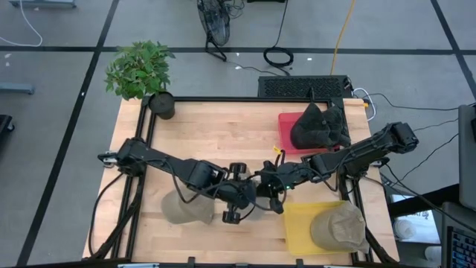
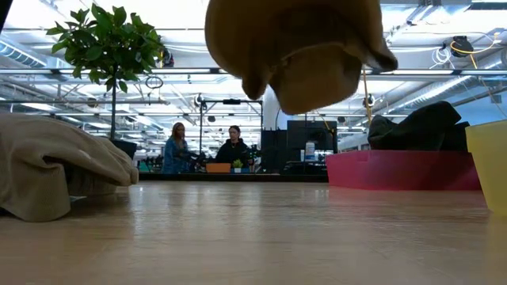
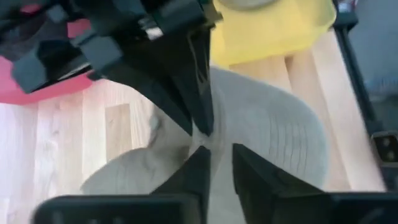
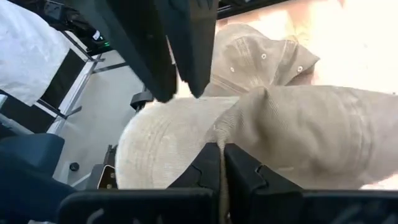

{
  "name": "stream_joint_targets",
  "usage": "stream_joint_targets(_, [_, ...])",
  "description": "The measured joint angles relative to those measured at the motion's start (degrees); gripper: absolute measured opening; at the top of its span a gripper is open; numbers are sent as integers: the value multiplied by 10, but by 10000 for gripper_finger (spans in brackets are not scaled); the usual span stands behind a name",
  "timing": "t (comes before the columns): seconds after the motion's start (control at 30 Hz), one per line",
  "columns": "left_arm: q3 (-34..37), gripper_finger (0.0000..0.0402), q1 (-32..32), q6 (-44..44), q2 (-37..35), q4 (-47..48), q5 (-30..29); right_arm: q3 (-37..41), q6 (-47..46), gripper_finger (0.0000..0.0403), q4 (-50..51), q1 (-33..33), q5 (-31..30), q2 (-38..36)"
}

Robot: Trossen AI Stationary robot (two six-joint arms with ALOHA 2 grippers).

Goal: Pick & Place hat
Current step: Put the bottom brown cap into the yellow bin

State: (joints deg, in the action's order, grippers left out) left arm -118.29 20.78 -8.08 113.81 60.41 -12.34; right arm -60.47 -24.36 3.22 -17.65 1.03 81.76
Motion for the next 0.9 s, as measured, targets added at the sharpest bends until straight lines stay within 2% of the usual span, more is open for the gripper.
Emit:
stream_joint_targets(0.23, [0, 161, -8, -59, -22, 0, -12, 0, -25, 1, 7, 0, -36, -1])
stream_joint_targets(0.37, [0, 180, -8, -100, -33, 41, -15, 0, -43, 1, 31, -1, -107, -15])
stream_joint_targets(0.5, [-1, 184, -6, -129, -35, 84, -30, -5, -50, 0, 83, -4, -209, -44])
stream_joint_targets(0.67, [0, 184, -1, -150, -35, 99, -31, -73, -35, 0, 217, -3, -365, -78])
stream_joint_targets(0.77, [0, 184, -1, -159, -35, 106, -27, -139, -6, 0, 316, -6, -372, -96])
stream_joint_targets(0.9, [0, 184, -1, -161, -35, 124, -27, -233, -30, 0, 491, -33, -372, -101])
